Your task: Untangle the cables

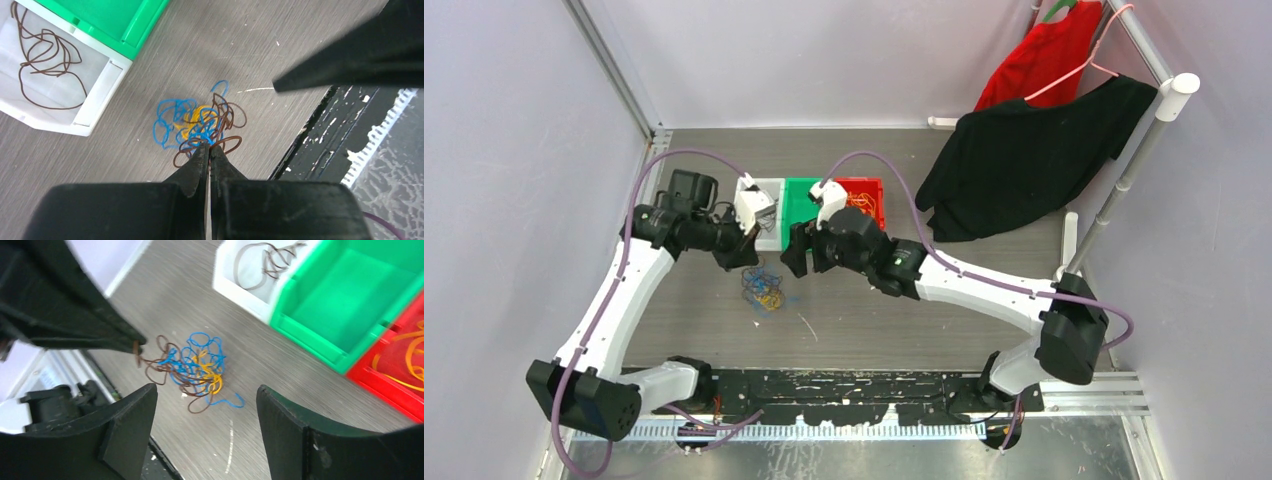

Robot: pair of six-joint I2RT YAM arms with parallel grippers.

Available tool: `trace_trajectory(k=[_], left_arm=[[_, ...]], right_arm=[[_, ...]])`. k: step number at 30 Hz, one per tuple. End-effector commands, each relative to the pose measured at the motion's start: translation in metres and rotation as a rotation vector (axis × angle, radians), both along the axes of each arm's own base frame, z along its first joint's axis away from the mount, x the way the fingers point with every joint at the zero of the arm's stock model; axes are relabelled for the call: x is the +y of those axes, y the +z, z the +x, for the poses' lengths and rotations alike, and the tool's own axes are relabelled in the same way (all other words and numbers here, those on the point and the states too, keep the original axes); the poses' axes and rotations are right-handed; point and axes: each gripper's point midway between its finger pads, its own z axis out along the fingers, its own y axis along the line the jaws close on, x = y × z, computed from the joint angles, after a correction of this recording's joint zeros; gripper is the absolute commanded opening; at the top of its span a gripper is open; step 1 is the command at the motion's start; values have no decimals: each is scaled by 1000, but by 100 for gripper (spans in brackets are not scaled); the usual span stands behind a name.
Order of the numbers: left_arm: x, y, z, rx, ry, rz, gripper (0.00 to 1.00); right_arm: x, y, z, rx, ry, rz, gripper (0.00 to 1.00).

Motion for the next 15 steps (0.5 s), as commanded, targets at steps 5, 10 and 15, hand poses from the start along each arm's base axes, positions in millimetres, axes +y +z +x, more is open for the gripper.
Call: trace_trajectory(k=[5, 10, 15], left_arm=[[-15, 68, -23, -34, 2, -146, 0], [-22, 86, -31, -30, 5, -207, 0], [-26, 89, -34, -9, 19, -234, 0]], right_arm=[[35, 68, -32, -183, 188, 258, 77], [43, 68, -42, -188, 230, 290, 76], [49, 69, -47, -207, 245, 326, 76]])
